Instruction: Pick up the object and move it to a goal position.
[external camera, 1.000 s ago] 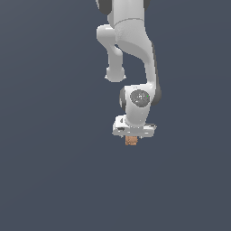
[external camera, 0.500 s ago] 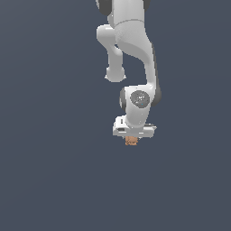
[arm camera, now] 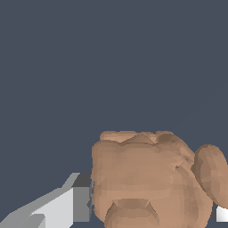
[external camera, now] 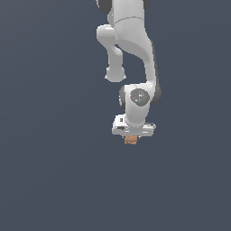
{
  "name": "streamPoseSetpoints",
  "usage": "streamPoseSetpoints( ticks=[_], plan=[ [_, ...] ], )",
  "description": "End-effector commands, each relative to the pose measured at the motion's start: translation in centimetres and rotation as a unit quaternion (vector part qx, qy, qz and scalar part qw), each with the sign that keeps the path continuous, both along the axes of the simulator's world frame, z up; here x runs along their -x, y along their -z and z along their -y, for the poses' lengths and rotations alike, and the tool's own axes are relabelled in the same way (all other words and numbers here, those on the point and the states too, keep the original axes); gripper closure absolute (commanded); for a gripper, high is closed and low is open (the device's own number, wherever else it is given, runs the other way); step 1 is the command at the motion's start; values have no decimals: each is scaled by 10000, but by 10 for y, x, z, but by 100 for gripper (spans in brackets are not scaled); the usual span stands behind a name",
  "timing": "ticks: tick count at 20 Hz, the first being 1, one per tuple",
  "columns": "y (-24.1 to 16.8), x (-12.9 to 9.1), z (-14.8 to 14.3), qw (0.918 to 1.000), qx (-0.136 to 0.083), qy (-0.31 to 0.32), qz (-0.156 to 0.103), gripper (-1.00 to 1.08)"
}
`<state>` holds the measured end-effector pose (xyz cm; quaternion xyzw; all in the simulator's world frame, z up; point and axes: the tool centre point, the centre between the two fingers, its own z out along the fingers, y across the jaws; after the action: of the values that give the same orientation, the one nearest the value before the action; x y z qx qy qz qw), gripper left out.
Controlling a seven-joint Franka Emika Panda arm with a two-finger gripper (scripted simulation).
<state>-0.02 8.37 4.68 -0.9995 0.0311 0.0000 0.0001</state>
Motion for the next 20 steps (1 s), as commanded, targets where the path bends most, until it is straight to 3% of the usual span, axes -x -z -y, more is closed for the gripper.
streamPoseSetpoints(
  ticks=[1,20],
  plan=[
    [-6,3,2,10000,0,1,5,108],
    [-95,56,27,10000,1,2,2,108]
  ],
)
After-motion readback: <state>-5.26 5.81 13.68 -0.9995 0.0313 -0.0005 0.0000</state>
